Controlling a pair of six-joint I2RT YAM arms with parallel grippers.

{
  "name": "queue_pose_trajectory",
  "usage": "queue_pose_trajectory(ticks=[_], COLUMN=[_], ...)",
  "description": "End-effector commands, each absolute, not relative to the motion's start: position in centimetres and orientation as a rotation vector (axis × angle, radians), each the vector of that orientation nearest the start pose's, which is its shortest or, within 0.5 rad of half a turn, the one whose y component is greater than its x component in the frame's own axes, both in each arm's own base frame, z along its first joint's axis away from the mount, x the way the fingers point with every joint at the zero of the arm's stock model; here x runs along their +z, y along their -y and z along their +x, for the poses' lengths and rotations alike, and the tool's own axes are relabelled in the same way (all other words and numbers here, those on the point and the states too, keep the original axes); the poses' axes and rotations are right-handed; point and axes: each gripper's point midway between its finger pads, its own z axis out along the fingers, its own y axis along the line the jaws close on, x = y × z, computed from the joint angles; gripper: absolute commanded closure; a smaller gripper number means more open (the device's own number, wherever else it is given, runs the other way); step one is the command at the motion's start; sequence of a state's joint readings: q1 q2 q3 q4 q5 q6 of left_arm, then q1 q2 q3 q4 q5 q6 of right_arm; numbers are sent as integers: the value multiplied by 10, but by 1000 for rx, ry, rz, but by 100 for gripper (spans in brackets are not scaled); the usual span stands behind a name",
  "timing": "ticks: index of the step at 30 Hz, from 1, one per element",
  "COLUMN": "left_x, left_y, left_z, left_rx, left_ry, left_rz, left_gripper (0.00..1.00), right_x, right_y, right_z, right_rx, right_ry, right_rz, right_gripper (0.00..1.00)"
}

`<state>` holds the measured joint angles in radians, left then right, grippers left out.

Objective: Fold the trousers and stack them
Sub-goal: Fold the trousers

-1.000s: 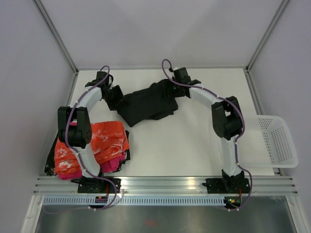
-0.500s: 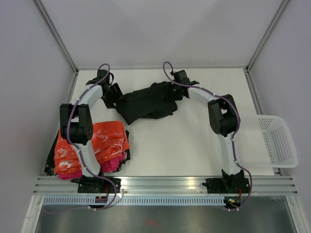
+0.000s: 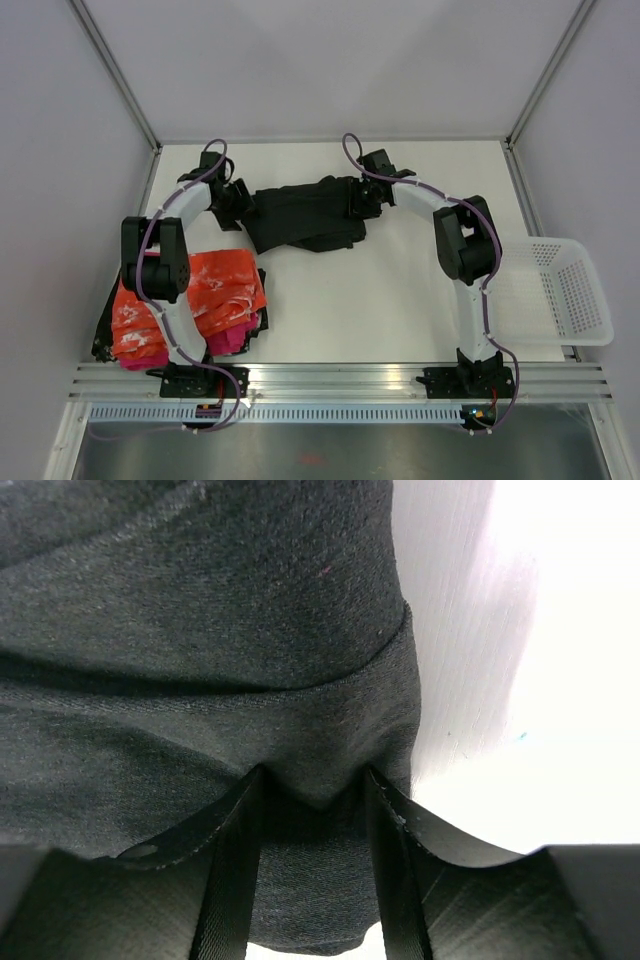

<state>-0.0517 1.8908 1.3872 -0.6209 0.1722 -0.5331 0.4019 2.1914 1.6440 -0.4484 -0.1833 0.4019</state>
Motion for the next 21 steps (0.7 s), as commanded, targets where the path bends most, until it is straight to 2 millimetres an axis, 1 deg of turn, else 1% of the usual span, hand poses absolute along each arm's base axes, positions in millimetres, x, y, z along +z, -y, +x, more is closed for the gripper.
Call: queue_pose_trajectory(ticks=[1, 2, 4, 5, 6, 7, 8, 9, 10, 11, 12, 14, 15, 16, 17, 18, 21], left_x=[53, 52, 52, 60, 63, 66, 77, 83, 93, 105, 115, 141, 150, 159, 172, 180, 195], left_y=[77, 76, 77, 78, 78, 79, 79, 79, 78, 78, 78, 78, 78, 81, 83, 86, 95], left_z=[440, 445, 459, 470, 475, 479, 488, 492, 496, 503, 507, 516, 519, 521, 524, 527, 530], left_rx=[-455, -453, -464, -470, -473, -479, -480, -479, -477, -478, -472, -474, -473, -493, -505, -520, -583], left_ry=[-2617, -2609, -2583, -2556, -2545, -2531, -2502, -2484, -2457, -2425, -2402, -2336, -2312, -2293, -2262, -2237, -2189], left_rz=[-517, -504, -462, -448, -431, -418, -403, -379, -364, -344, -315, -276, -249, -227, -204, -177, -135], left_gripper=[32, 32, 38, 46, 51, 58, 75, 82, 88, 98, 98, 98, 98, 98, 98, 98, 98], right_x=[8, 8, 7, 6, 6, 6, 6, 6, 7, 7, 6, 8, 7, 7, 9, 8, 8], right_y=[-237, -238, -237, -236, -235, -233, -232, -230, -229, -226, -225, -224, -224, -224, -226, -226, -227], right_z=[421, 421, 420, 420, 420, 421, 420, 420, 420, 421, 421, 423, 423, 422, 424, 424, 427], right_rx=[517, 525, 521, 516, 508, 490, 478, 466, 455, 438, 430, 420, 420, 421, 428, 431, 438], right_ry=[-2763, -2760, -2764, -2765, -2767, -2764, -2766, -2765, -2764, -2763, -2763, -2754, -2756, -2755, -2745, -2745, -2737], right_rz=[-91, -93, -94, -104, -106, -113, -121, -125, -125, -127, -127, -123, -116, -114, -109, -101, -96], right_gripper=[49, 48, 48, 48, 48, 49, 49, 49, 49, 50, 50, 51, 51, 51, 51, 51, 51])
